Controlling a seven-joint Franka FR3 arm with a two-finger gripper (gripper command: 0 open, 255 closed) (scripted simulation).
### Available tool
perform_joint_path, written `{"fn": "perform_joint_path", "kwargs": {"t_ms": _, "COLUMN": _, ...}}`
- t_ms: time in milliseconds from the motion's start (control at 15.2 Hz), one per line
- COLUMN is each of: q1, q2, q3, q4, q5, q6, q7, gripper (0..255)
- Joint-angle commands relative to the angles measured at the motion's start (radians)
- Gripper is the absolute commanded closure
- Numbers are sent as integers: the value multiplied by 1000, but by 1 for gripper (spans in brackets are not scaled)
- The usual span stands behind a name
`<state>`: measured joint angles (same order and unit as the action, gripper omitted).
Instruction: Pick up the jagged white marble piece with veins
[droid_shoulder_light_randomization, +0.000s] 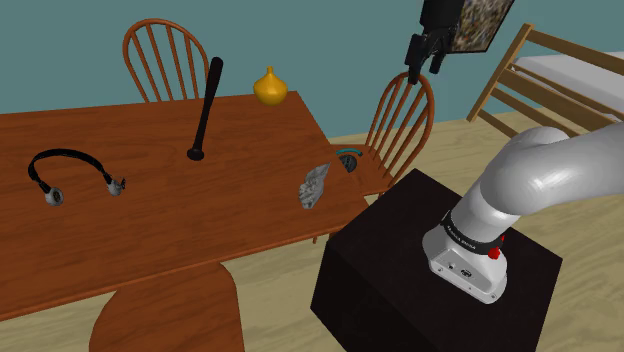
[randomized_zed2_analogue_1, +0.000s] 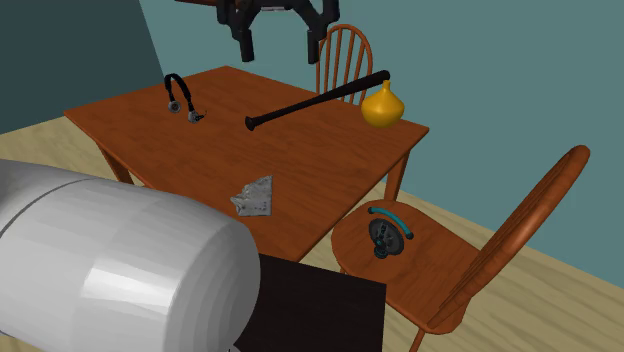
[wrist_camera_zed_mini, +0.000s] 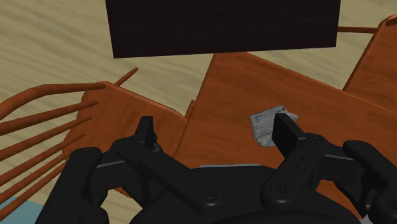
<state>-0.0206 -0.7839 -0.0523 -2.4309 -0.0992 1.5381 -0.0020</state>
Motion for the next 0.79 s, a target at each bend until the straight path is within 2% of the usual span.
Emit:
{"fn": "perform_joint_path", "kwargs": {"t_ms": 0, "q1": 0, "q2": 0, "q3": 0, "q4": 0, "q5": 0, "q6": 0, "q7": 0, "gripper": 0}}
{"fn": "perform_joint_path", "kwargs": {"t_ms": 396, "q1": -6, "q2": 15, "q3": 127, "q4": -148, "q5": 82, "q6": 162, "q7": 254, "gripper": 0}}
{"fn": "perform_joint_path", "kwargs": {"t_ms": 726, "q1": -8, "q2": 99, "q3": 239, "q4": -223, "q5": 146, "q6": 320, "q7": 464, "gripper": 0}}
